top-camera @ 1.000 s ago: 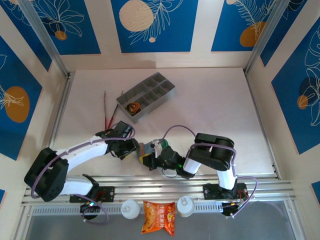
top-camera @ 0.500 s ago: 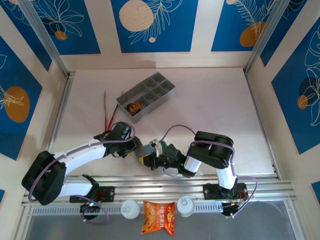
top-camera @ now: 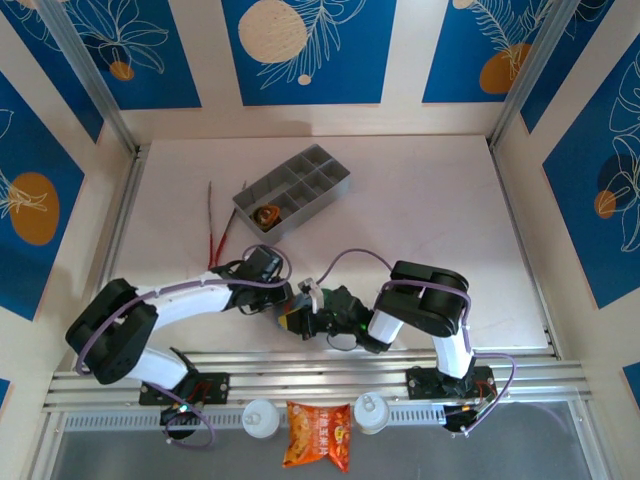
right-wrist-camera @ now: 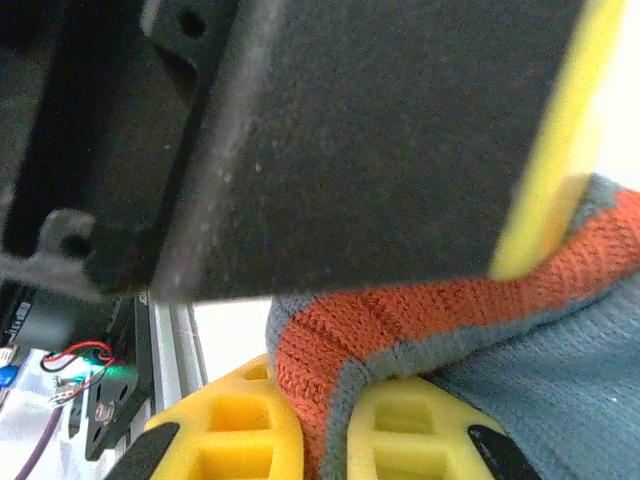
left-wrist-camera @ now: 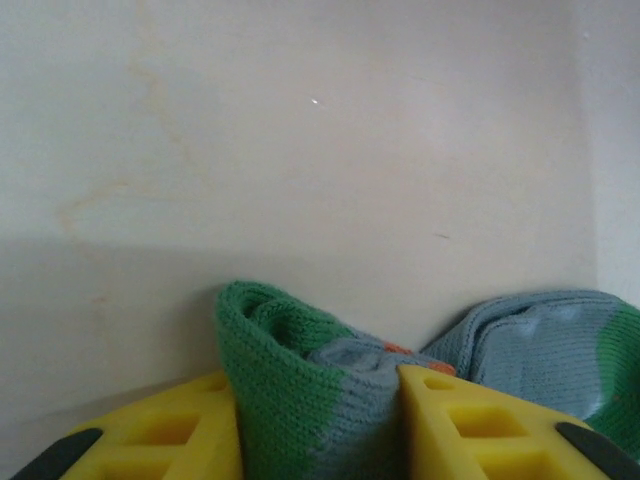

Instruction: Roll the socks

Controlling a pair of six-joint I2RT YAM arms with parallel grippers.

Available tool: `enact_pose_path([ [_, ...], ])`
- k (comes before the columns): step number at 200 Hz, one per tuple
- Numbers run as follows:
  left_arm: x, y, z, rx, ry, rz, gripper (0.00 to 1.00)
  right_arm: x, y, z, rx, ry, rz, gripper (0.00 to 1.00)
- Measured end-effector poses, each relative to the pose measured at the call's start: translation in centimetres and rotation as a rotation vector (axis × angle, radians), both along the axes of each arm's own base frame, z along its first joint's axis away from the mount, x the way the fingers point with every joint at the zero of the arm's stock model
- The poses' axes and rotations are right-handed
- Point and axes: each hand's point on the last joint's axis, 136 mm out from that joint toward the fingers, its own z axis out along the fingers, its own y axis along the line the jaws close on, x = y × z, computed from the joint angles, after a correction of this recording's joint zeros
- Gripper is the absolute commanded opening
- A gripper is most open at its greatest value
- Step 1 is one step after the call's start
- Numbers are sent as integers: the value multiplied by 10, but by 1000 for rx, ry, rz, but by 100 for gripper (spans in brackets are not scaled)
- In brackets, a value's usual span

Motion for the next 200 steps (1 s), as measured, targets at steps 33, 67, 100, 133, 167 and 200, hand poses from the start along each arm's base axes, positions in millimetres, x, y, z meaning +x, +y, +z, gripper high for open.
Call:
enact_pose_path([
  [33,0,-3,-3,37,-16,-51,66,0,0,-2,-14,23,16,0],
  [67,-1,-9,2,17,-35,-65,73,2,1,-2,-19,30,25,0],
  [100,-7,-4,3,29,-17,-76,54,3,1,-2,-21,30,37,0],
  [133,-12,1,-1,47,-7,-88,53,3,1,-3,-23,32,52,0],
  [167,-14,4,-1,51,-2,-84,11,3,2,-3,-26,32,70,0],
  [200,-14,6,-1,69,11,-89,0,2,3,-3,-38,24,100,0],
])
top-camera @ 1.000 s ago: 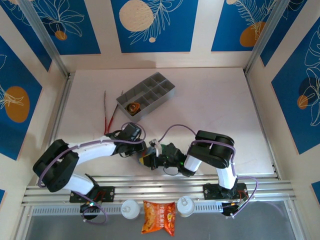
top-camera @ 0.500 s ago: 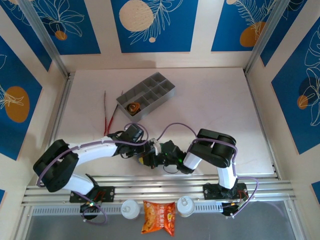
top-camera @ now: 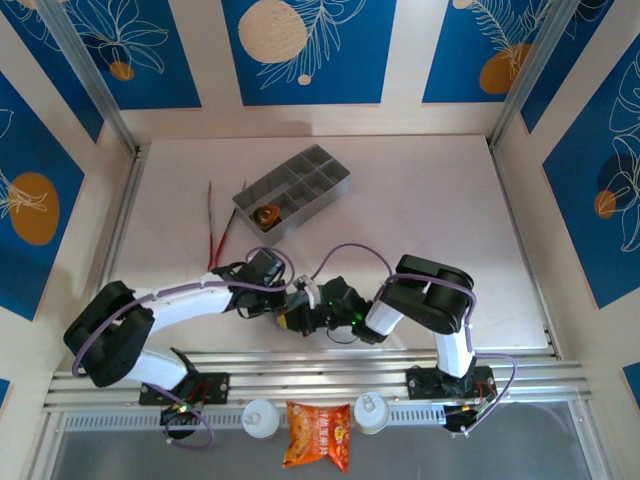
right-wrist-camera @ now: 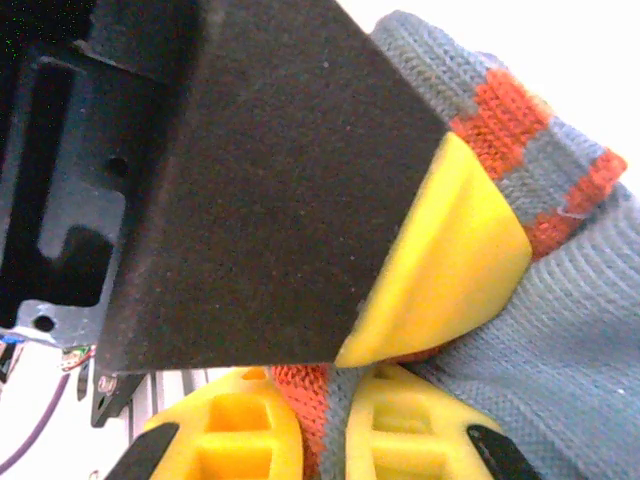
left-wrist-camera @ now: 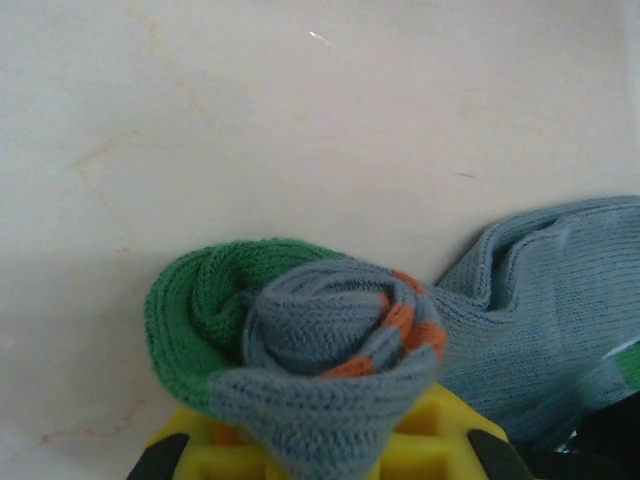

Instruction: Roll the socks

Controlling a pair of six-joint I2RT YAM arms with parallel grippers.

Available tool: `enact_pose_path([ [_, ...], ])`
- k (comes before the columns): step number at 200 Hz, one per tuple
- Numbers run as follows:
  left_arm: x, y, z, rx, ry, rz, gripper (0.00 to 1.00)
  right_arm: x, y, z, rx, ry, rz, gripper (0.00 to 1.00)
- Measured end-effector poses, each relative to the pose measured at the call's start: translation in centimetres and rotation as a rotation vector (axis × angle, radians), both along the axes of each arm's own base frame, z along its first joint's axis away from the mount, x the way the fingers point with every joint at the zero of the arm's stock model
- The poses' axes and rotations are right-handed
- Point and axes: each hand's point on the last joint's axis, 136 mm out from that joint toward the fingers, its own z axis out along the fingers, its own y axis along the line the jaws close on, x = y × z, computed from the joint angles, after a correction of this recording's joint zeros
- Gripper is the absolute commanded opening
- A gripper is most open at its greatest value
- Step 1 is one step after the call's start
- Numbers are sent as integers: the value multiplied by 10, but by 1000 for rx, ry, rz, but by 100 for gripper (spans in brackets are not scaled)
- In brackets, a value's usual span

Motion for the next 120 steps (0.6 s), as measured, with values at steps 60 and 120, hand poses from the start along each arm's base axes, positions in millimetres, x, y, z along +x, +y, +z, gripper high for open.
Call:
enact_pose_path([
  [60,8,34,-2,-31,64,132,0,4,25,13,-211,-175,143,49],
  [120,1,80,-1,-159,156,559,0,26,-3,12,-537,-551,330,54],
])
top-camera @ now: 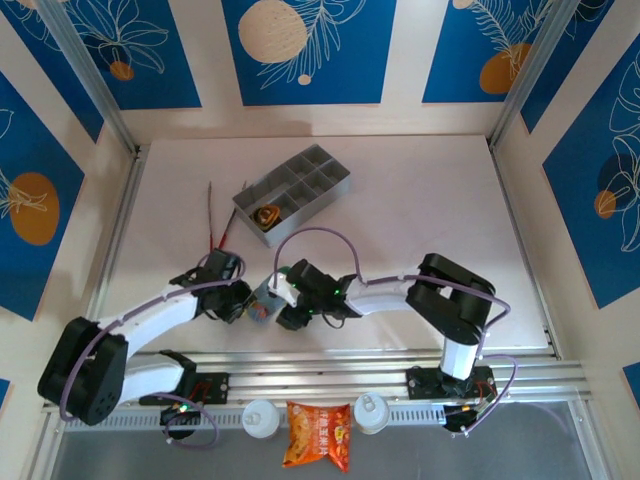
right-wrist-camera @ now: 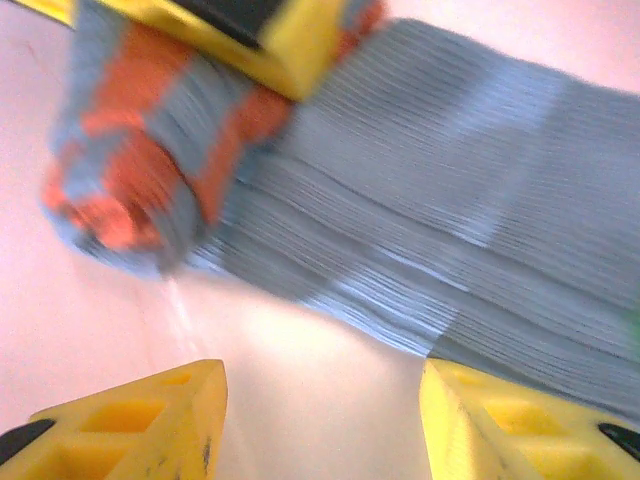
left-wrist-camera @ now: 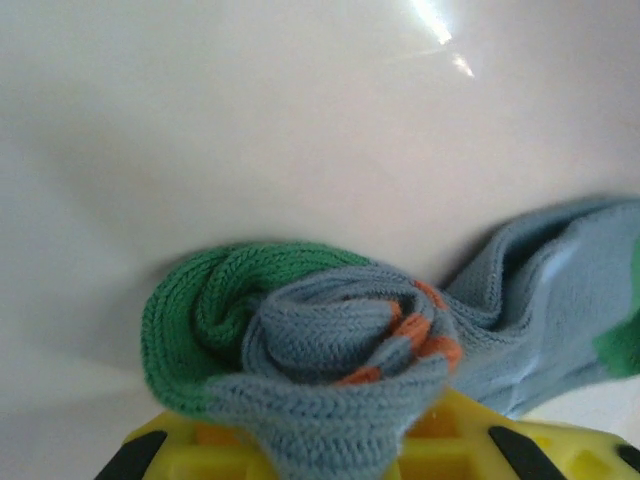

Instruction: Roll the socks

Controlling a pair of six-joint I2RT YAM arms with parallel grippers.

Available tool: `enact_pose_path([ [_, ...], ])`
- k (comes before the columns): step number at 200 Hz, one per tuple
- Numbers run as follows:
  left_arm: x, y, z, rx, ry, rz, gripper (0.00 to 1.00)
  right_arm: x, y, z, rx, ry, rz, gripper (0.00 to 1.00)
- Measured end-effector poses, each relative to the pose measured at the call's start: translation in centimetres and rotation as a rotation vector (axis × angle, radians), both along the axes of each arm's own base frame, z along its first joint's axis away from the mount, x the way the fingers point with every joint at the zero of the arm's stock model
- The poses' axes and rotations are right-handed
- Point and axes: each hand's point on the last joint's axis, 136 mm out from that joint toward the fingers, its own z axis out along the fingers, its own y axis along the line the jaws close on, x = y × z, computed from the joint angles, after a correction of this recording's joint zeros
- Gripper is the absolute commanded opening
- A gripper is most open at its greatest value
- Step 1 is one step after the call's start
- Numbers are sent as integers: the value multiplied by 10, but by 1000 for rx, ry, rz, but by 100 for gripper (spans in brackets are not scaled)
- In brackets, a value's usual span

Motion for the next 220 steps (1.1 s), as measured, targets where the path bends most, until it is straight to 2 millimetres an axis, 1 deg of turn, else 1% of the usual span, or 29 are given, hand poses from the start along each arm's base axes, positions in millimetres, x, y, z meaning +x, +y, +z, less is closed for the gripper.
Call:
enact_pose_path([
  [18,-9,1,0,25,30,67,0,0,-17,11,-18,-84,31,55],
  [31,-15,-3,0,62,55,89,0,-7,-28,20,-8,-120,43,55],
  [44,-22,-10,0,108,79,96,0,-15,-36,25,5,-139,50,55],
  [59,-26,-20,-1,144,94,102,0,-26,-44,24,7,-145,51,56],
  [78,-28,-34,-2,184,110,119,0,-40,-50,18,-3,-143,54,56],
  [107,-22,-61,-5,236,139,137,0,-51,-52,18,25,-148,31,58],
  [130,-16,-83,-6,241,152,147,0,-50,-57,22,67,-152,-1,59],
  [159,-10,-98,-6,224,168,167,0,-46,-61,21,84,-157,-25,60],
  [197,-3,-114,-2,193,178,170,0,-19,-69,26,98,-206,-112,63],
  [220,-3,-116,-1,186,183,167,0,-8,-72,30,106,-228,-145,63],
])
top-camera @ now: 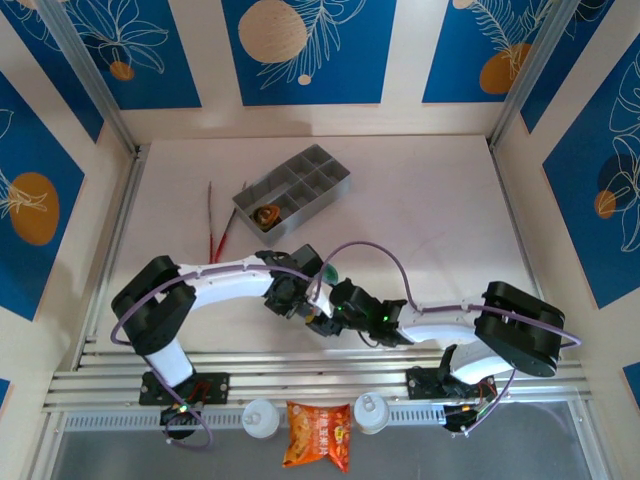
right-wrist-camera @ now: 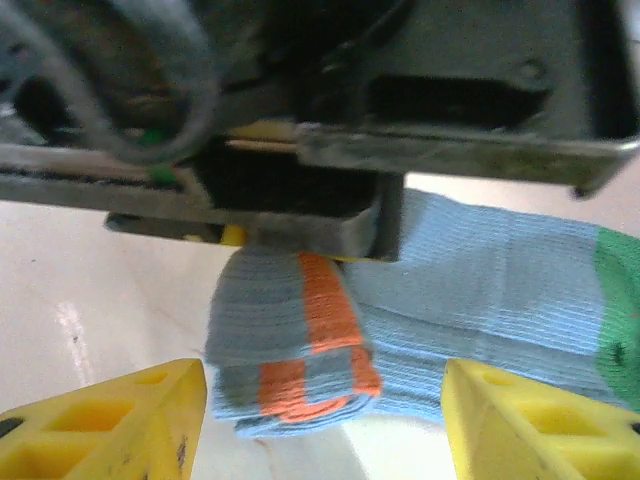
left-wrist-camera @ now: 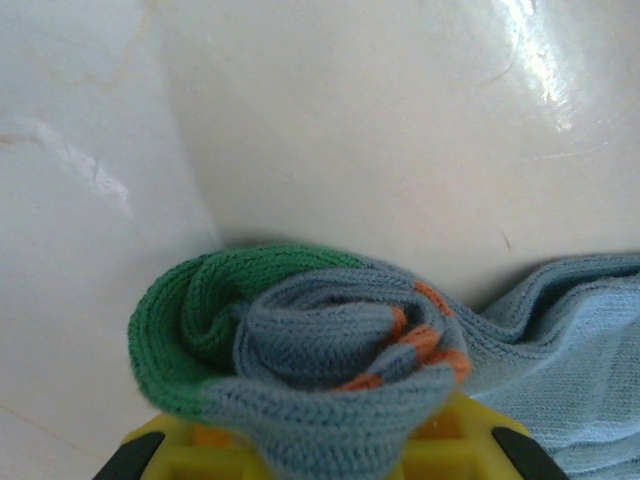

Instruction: Roll the socks

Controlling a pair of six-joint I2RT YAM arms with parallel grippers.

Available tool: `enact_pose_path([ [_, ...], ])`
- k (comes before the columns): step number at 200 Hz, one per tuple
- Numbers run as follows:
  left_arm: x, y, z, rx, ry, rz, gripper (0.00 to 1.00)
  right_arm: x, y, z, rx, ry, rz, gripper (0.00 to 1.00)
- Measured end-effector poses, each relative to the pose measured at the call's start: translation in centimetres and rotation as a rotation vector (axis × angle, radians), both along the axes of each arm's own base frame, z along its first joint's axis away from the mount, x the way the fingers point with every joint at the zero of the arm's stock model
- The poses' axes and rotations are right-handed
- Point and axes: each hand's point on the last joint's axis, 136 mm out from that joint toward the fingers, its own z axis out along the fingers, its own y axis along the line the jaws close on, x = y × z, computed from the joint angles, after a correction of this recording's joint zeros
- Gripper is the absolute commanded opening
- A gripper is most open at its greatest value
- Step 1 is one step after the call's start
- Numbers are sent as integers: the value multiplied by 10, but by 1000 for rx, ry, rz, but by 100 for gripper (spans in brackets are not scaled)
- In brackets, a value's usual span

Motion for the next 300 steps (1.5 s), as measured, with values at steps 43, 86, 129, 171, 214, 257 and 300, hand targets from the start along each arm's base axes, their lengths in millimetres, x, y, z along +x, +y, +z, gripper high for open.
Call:
enact_pose_path([
  [43,-1,-1,0,-24,-10,-1,0,4,0,-2,-5,-6,9,62],
  [86,-1,-1,0,-31,-10,-3,0,7,12,-15,-27,24,18,59],
  [129,0,1,0,-50,-4,8,0,8,16,-20,-16,68,-11,43],
  [171,5,4,0,-49,-20,10,0,7,18,-25,-6,141,-66,0],
  [214,5,5,0,-63,-39,5,7,2,18,-29,48,217,-170,0],
  [257,6,4,1,-90,-52,4,25,-2,14,-38,181,278,-287,0],
  [300,10,2,1,-128,-67,-17,62,-5,15,-41,311,324,-337,0],
])
